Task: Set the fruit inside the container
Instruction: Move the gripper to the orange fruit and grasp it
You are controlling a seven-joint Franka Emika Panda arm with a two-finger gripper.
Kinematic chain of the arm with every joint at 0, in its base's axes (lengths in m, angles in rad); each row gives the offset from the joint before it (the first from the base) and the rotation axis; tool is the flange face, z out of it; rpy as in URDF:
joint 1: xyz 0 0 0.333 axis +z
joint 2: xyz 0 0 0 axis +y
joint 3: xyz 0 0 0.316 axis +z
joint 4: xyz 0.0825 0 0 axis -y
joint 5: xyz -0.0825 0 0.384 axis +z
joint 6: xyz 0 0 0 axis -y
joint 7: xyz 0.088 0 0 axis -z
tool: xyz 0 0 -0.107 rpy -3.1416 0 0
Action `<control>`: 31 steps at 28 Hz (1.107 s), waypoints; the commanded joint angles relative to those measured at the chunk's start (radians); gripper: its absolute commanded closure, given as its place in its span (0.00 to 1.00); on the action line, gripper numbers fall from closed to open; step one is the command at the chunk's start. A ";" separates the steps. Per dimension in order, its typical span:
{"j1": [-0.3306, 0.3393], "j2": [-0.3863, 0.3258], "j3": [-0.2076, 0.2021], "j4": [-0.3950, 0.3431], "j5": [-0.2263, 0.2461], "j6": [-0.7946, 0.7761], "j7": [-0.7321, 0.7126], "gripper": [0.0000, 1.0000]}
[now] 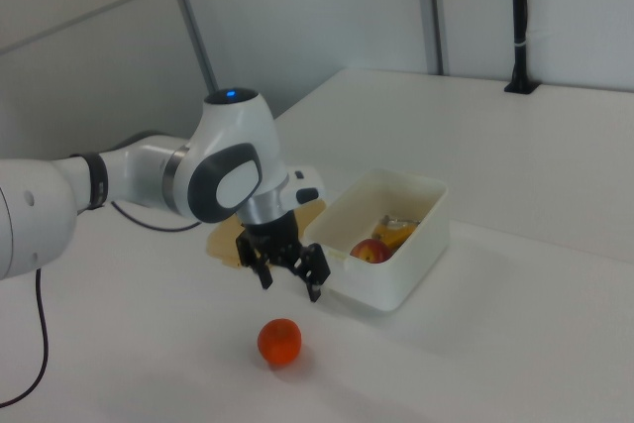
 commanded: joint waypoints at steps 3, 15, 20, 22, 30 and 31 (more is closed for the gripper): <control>0.045 -0.017 -0.005 -0.094 -0.060 0.045 -0.011 0.00; 0.110 0.098 -0.005 -0.083 -0.164 0.049 0.058 0.00; 0.117 0.120 -0.005 -0.080 -0.183 0.049 0.058 0.00; 0.117 0.124 -0.005 -0.080 -0.195 0.051 0.062 0.08; 0.116 0.129 -0.005 -0.065 -0.200 0.051 0.063 0.93; 0.116 0.126 -0.005 -0.060 -0.198 0.051 0.063 0.97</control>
